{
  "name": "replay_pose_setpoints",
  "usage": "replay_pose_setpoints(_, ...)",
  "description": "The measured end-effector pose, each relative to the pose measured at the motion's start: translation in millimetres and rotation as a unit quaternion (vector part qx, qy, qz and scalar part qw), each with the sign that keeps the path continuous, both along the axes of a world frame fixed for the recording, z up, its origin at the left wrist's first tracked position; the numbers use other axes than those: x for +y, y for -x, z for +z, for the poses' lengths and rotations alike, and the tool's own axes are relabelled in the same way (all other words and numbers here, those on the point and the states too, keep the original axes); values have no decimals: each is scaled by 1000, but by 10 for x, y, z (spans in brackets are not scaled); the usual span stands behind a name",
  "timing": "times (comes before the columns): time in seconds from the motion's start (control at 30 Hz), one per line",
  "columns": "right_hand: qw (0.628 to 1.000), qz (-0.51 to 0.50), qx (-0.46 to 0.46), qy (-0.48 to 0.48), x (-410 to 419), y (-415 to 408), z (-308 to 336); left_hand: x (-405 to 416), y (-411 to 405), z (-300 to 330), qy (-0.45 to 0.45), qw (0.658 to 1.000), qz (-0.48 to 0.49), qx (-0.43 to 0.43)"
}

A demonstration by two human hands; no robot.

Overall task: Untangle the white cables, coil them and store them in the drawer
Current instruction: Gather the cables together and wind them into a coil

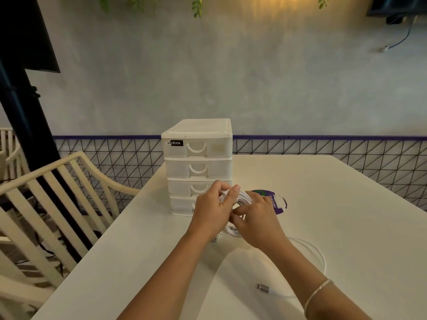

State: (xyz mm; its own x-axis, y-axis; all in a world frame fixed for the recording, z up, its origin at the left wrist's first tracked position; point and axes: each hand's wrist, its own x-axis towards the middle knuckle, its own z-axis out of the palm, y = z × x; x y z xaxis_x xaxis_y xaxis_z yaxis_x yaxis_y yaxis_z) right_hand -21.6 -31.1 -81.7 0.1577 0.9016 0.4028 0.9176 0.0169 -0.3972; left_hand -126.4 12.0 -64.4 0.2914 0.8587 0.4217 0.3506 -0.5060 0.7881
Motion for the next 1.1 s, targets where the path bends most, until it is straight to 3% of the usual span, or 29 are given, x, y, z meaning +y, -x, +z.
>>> replay_pose_setpoints(0.13, 996, -7, 86, -11, -9, 38, 34, 11, 14, -2, 7, 1000, 3, -28)
replay_pose_setpoints(0.33, 994, -3, 112, 7, -101, 59, 151, 54, 91, 3, 8, 999, -4, -31)
replay_pose_setpoints(0.4, 987, 1, 163, 1, -141, 57, 215, 68, 119, 8, 2, 1000, -7, -20)
replay_pose_setpoints(0.53, 919, 11, 393, 12, -185, 44, 328, 88, 125, 18, -20, 1000, -19, -4)
replay_pose_setpoints(0.7, 860, -22, 510, 24, -167, -107, 435, 116, 140, 18, -27, 999, -31, 18)
replay_pose_setpoints(0.8, 832, -22, 554, 26, -169, -183, 460, 124, 154, 14, -18, 999, -40, 25)
replay_pose_setpoints(0.97, 791, 72, 607, -3, -177, -267, 460, 122, 156, 31, 8, 996, -72, 45)
replay_pose_setpoints(1.1, 787, 85, 611, 8, -213, -315, 483, 115, 140, 49, 7, 992, -94, 88)
